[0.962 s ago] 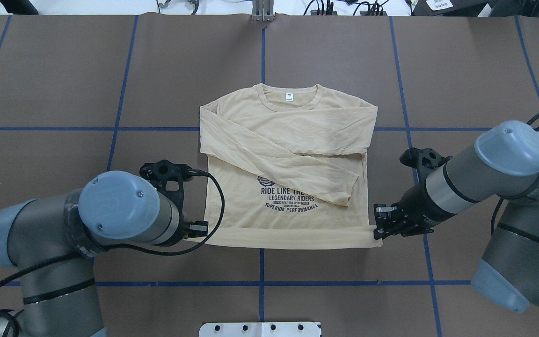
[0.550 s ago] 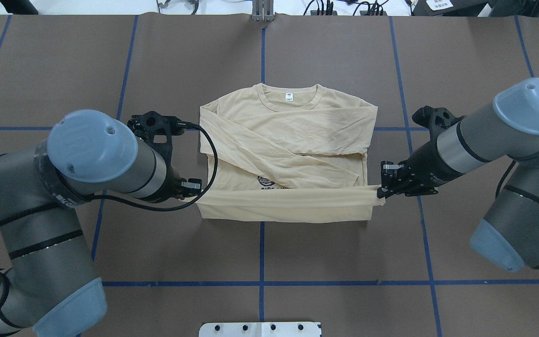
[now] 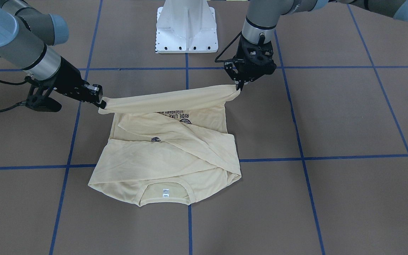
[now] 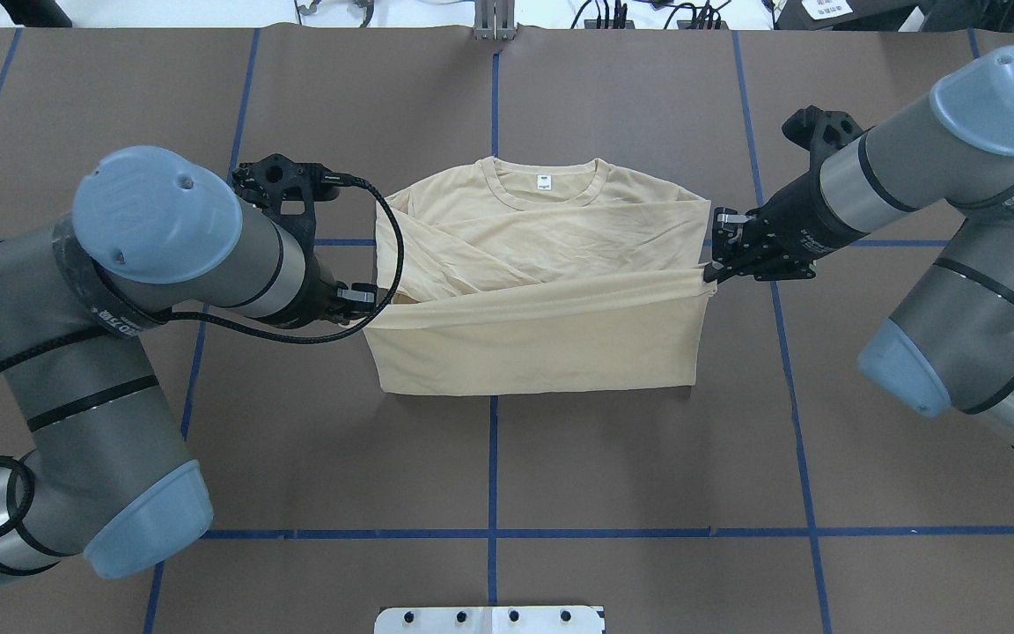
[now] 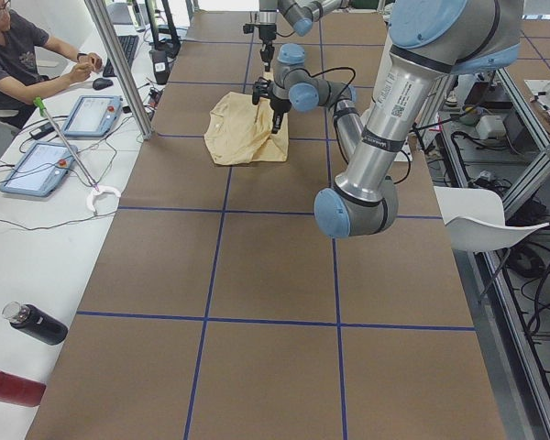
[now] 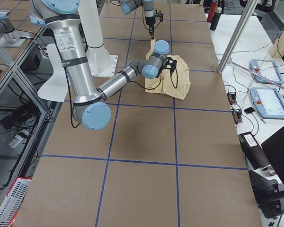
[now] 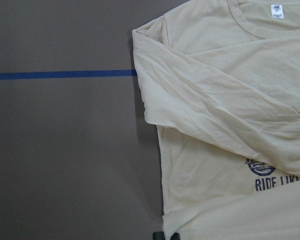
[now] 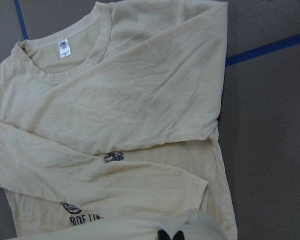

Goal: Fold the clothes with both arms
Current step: 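Carry the hem with both grippers over the shirt to the collar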

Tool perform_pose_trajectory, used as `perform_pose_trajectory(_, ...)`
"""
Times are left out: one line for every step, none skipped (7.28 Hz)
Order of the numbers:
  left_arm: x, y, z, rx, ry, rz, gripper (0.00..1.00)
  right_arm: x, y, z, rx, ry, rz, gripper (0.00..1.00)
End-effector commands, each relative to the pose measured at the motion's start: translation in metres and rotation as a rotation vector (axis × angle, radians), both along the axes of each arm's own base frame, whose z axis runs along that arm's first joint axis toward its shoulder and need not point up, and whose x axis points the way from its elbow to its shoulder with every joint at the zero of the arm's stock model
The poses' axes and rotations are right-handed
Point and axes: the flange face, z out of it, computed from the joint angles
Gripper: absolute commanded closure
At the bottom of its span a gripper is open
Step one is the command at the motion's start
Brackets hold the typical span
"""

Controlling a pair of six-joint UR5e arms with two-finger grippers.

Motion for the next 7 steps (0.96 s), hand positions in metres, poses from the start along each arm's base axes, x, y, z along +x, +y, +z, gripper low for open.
perform_pose_trajectory(0.002,-0.015,0.001,0.010,0.011,-0.020,1.00,0.016,-0.021,0.006,0.004,0.011,0.036,1.00)
perform_pose_trajectory(-0.001,-0.016,-0.003,0.013,0.017,-0.025,1.00,0.018,-0.021,0.006,0.004,0.010,0.037,1.00)
perform_pose_trajectory(-0.006,-0.015,-0.008,0.019,0.027,-0.028,1.00,0.018,-0.020,0.005,-0.001,0.003,0.027,1.00)
perform_pose_trajectory(-0.017,-0.015,-0.016,0.027,0.041,-0.037,1.00,0.021,-0.021,0.003,0.001,-0.002,0.027,1.00)
perform_pose_trajectory(-0.031,-0.015,-0.023,0.037,0.053,-0.051,1.00,0.029,-0.025,0.003,-0.002,-0.007,0.033,1.00)
perform_pose_trajectory(-0.042,-0.012,-0.028,0.028,0.040,-0.058,1.00,0.039,-0.030,-0.001,0.000,-0.022,0.032,1.00)
perform_pose_trajectory(-0.051,-0.009,-0.034,0.032,0.047,-0.062,1.00,0.047,-0.035,-0.010,0.010,-0.035,0.039,1.00)
